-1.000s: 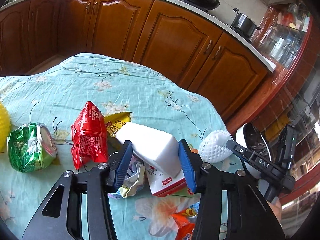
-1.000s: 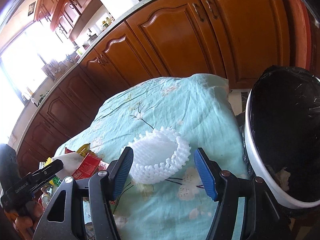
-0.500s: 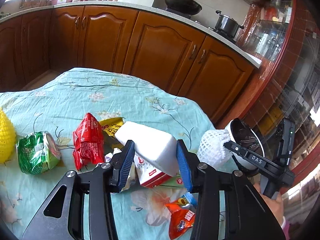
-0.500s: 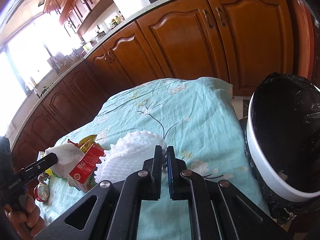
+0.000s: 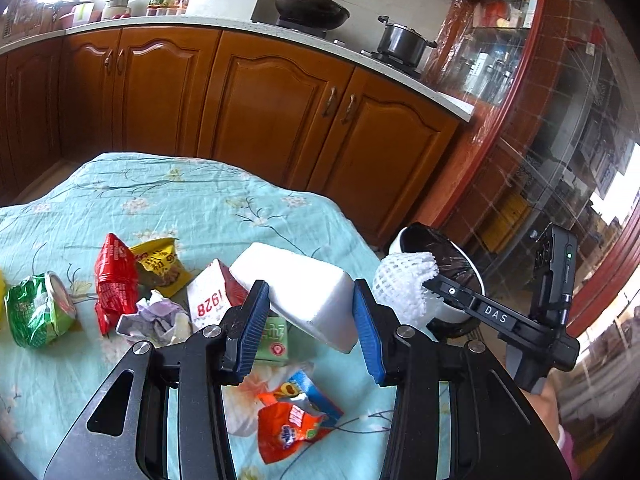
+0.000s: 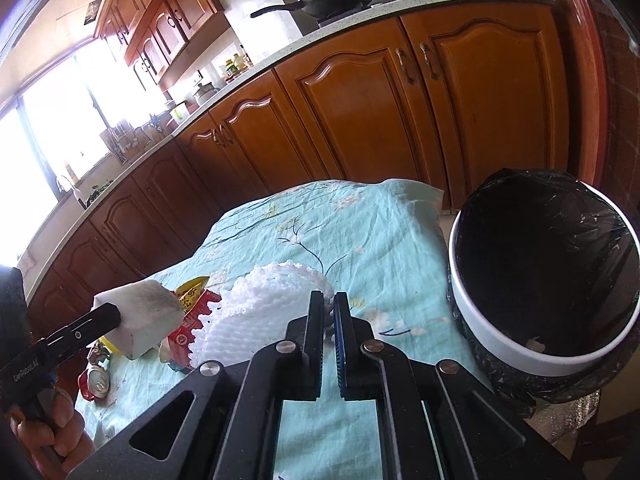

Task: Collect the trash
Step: 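Grasp the white foam block with the left gripper while the right grasps the white foam mesh sleeve, then carry the foam block and mesh sleeve in both grippers over the bin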

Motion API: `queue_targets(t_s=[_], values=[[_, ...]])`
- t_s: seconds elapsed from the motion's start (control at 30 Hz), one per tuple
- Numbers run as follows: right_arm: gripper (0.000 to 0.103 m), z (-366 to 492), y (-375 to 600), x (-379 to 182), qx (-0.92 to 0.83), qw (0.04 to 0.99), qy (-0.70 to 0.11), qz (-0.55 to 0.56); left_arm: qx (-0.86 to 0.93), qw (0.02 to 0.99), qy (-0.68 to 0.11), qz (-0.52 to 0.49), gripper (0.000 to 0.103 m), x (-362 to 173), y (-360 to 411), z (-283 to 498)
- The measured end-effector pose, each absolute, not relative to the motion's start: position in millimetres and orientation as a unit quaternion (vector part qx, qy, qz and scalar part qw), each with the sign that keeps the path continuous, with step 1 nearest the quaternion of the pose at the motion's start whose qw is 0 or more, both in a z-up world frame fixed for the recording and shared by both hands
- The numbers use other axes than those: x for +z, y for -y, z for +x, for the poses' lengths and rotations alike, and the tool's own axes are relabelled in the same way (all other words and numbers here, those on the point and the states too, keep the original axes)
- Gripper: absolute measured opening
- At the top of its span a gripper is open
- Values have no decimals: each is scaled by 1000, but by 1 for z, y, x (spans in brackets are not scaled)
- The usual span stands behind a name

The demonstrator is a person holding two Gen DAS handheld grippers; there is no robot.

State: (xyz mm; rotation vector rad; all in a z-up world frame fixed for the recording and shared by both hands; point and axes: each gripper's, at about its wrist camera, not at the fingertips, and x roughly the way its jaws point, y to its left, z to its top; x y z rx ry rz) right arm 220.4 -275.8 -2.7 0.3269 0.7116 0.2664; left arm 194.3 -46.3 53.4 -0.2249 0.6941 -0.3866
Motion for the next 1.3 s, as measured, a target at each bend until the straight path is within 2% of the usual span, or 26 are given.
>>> queue_targets(t_s=[0.8,1.3], values=[[5,174,366,-1,44,929,-316,189,-286,887,-359,-61,41,47,153,195],[5,174,405,-4,8,929,-314,198,-321,873,-365,-32,41,47,207,220]])
